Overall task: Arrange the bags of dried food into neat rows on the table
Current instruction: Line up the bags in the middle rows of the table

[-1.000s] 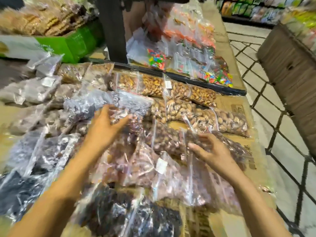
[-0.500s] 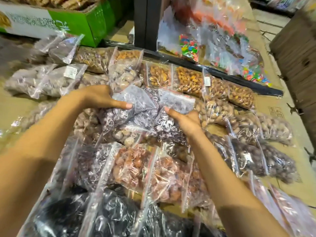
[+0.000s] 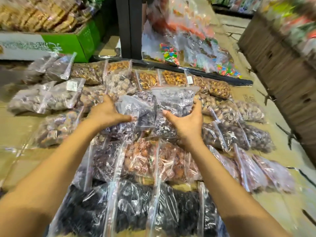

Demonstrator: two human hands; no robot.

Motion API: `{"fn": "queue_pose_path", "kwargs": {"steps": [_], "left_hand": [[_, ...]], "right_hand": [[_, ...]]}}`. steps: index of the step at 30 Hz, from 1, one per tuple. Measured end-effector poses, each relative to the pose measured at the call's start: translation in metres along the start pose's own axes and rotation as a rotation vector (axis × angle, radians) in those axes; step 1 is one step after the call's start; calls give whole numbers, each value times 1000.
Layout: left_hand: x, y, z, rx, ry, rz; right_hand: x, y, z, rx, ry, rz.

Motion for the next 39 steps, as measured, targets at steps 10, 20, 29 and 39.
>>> {"fn": "queue_pose_path", "kwargs": {"steps": [10, 20, 29, 39], "left_hand": [[-20, 19, -93, 11, -517, -646], [25, 44, -195, -103, 105, -1311], [-6, 88, -194, -4, -101, -1267], [-116, 139, -136, 182, -67, -243]], "right_hand": [[-91, -12, -63, 1, -77, 254], [-118, -80, -146, 453, -14, 618], [-110, -91, -180, 599, -186, 636], [-26, -36, -191, 598, -315, 624]]}}
Point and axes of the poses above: each hand's wrist, its own z-axis towards the middle knuckle, its own x-axis out of the palm, y = z × x, the point moved 5 cm from there along z, towards the middle knuckle, and after that the axes turned 6 degrees about -y, right-handed, at the moved point
